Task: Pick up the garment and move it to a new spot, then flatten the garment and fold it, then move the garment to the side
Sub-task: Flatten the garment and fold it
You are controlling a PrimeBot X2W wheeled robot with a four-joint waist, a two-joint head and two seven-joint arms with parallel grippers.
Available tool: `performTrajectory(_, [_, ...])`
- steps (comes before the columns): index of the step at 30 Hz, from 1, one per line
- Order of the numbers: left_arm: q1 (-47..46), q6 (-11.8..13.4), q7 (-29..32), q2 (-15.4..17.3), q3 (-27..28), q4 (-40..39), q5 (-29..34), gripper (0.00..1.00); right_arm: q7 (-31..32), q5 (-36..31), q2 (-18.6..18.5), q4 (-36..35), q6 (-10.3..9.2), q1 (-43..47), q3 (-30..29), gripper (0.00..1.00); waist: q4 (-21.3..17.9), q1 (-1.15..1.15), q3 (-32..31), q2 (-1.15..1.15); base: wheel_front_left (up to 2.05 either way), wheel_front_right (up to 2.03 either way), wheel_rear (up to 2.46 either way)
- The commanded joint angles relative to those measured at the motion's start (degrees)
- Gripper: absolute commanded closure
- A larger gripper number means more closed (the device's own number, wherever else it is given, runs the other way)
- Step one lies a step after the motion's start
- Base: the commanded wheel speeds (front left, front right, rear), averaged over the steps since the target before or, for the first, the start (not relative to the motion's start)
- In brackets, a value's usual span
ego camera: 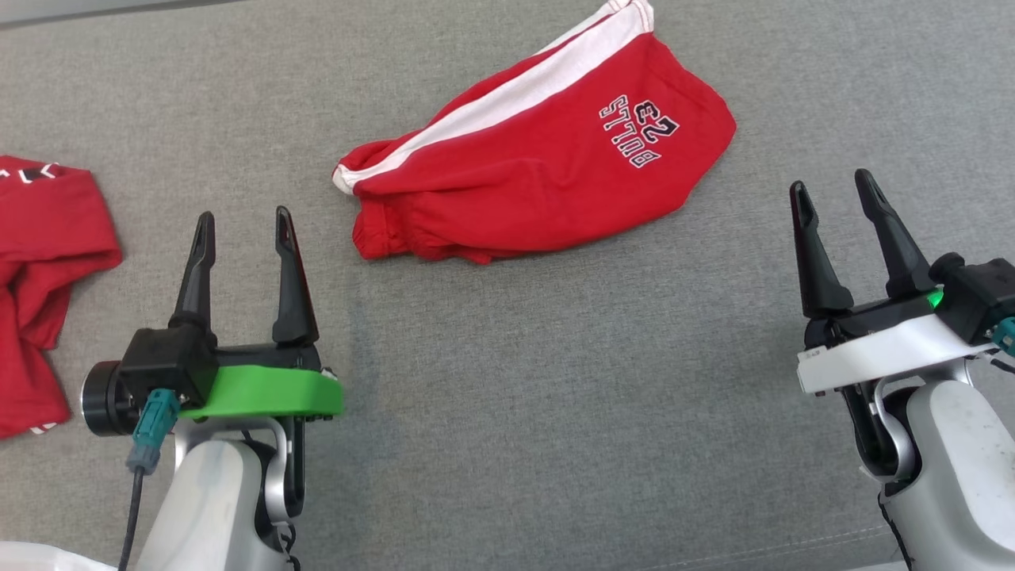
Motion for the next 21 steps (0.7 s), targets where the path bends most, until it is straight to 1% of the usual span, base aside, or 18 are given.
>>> performTrajectory(1, [1.4,-0.3,-0.2,-0.1,0.3,0.3,0.3,0.0,-0.2,-0.4,0.2,-0.5,-0.01,1.2,0.0,0.0,-1.4,0.0,-1.7,0.0,0.0,0.0,0.0])
performTrajectory(9, [3.5,-0.7,-0.2,-1.4,0.8,1.2,0.9,0.0,-0.2,-0.7,0.2,-0.8,-0.01,2.9,0.0,0.0,-1.6,0.0,-3.1,0.0,0.0,0.0,0.0])
performTrajectory(21, [2.7,-0.9,-0.2,-2.3,1.6,1.5,2.0,0.0,0.1,0.0,-0.8,-0.6,-0.01,1.7,-0.6,0.0,-0.5,0.0,-2.2,0.0,0.0,0.0,0.0])
